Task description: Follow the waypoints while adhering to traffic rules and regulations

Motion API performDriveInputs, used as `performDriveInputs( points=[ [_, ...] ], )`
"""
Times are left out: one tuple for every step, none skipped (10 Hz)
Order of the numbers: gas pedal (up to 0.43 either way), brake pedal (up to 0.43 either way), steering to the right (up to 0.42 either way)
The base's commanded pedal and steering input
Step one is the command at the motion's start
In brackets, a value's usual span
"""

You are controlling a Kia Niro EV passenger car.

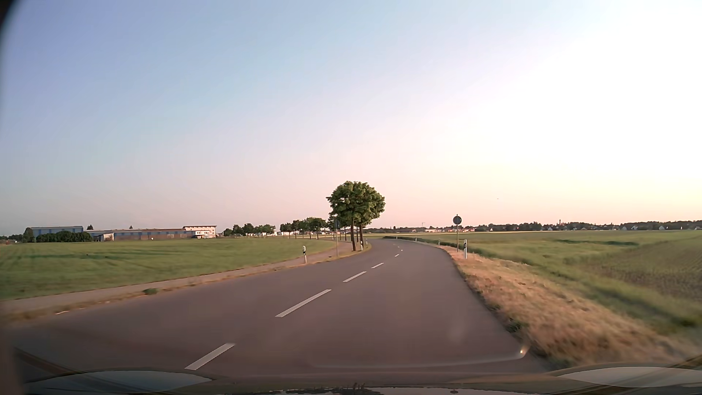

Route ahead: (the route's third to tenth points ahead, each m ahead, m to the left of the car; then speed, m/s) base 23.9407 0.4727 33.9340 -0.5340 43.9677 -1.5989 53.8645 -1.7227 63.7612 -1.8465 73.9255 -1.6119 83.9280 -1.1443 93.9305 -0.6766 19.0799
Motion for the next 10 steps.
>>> performDriveInputs(
  points=[
    [0.358, 0.018, 0.047],
    [0.358, 0.018, 0.043],
    [0.370, 0.018, 0.038],
    [0.370, 0.012, 0.032],
    [0.378, 0.012, 0.025],
    [0.398, 0.012, 0.019],
    [0.398, 0.018, 0.011],
    [0.398, 0.018, 0.007],
    [0.398, 0.018, 0.003],
    [0.398, 0.018, 0.000]
  ],
)
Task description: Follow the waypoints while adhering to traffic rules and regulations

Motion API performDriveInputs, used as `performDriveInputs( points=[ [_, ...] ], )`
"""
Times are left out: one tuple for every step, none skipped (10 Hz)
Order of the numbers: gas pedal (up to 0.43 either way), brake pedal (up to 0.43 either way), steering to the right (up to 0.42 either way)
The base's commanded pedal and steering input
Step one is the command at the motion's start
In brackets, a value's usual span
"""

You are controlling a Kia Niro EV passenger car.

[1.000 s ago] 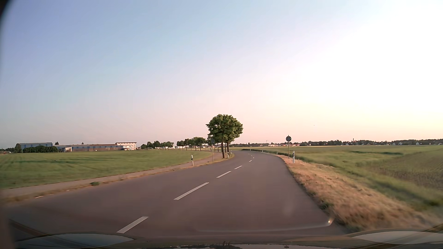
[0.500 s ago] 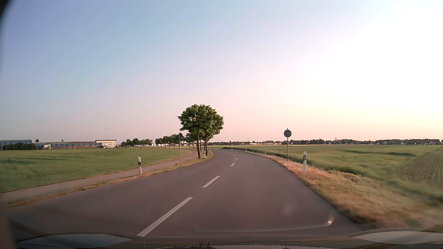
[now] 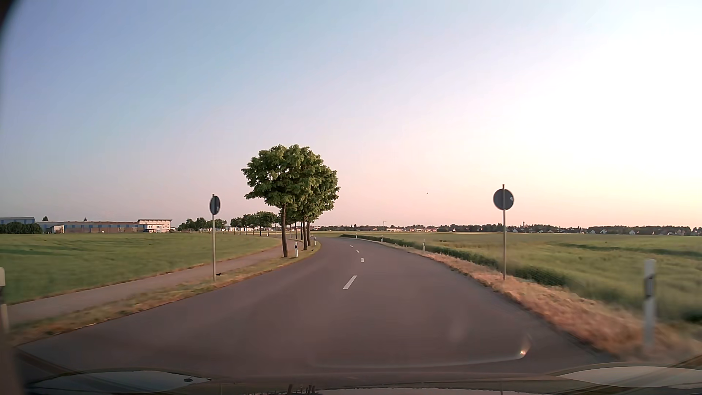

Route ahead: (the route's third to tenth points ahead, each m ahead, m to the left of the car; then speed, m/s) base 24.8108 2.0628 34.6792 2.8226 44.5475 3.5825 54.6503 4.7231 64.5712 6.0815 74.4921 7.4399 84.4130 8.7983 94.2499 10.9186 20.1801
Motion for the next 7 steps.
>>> performDriveInputs(
  points=[
    [0.398, 0.018, 0.001],
    [0.398, 0.018, -0.001],
    [0.398, 0.018, -0.003],
    [0.409, 0.018, -0.003],
    [0.409, 0.018, -0.004],
    [0.409, 0.018, -0.006],
    [0.409, 0.018, -0.007]
  ],
)
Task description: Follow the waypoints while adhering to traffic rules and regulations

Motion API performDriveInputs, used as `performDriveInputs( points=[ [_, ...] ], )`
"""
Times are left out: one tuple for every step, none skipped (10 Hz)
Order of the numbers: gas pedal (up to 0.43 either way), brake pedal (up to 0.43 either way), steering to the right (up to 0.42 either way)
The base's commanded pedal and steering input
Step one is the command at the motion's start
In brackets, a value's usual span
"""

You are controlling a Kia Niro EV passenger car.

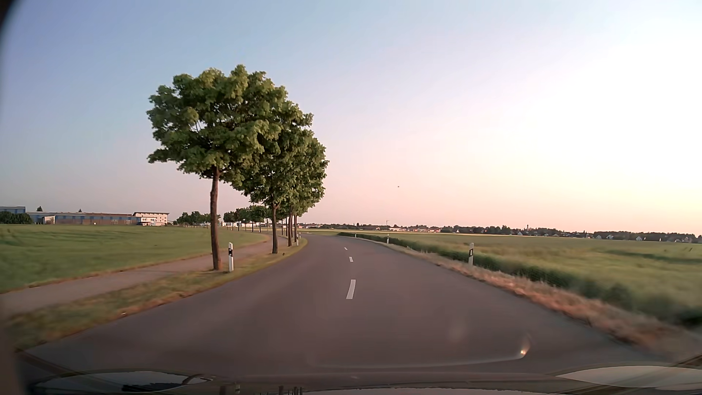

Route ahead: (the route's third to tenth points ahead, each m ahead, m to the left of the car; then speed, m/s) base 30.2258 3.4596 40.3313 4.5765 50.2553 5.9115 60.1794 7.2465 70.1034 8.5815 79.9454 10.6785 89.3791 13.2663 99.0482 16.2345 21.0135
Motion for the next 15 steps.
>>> performDriveInputs(
  points=[
    [0.409, 0.018, -0.009],
    [0.409, 0.018, -0.010],
    [0.409, 0.012, -0.010],
    [0.409, 0.018, -0.011],
    [0.409, 0.018, -0.014],
    [0.409, 0.018, -0.016],
    [0.409, 0.012, -0.018],
    [0.409, 0.018, -0.018],
    [0.409, 0.018, -0.018],
    [0.409, 0.018, -0.020],
    [0.409, 0.018, -0.021],
    [0.409, 0.018, -0.022],
    [0.409, 0.018, -0.022],
    [0.409, 0.018, -0.022],
    [0.409, 0.018, -0.022]
  ],
)
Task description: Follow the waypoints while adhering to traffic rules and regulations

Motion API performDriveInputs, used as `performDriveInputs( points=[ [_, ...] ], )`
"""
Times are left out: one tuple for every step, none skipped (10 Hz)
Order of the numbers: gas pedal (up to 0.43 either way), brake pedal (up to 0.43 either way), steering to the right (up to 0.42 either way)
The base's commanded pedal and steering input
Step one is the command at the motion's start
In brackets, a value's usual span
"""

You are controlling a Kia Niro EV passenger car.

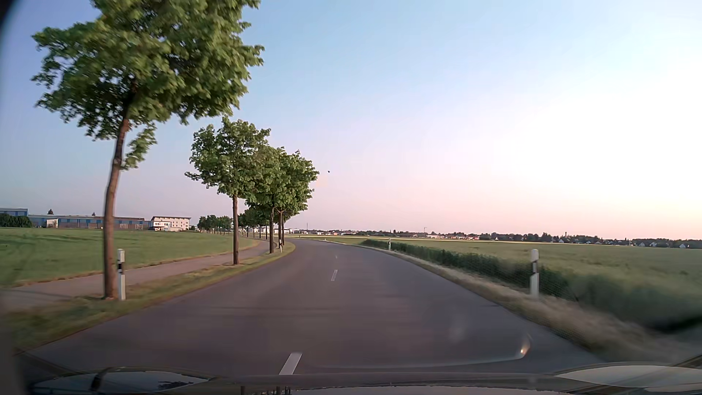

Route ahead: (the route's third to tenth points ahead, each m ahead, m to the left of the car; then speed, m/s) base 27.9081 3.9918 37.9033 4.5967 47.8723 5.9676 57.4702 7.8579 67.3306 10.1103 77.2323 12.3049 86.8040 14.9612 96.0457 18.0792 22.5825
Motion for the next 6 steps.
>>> performDriveInputs(
  points=[
    [0.409, 0.018, -0.022],
    [0.409, 0.018, -0.022],
    [0.421, 0.018, -0.022],
    [0.421, 0.018, -0.023],
    [0.421, 0.012, -0.023],
    [0.421, 0.018, -0.022]
  ],
)
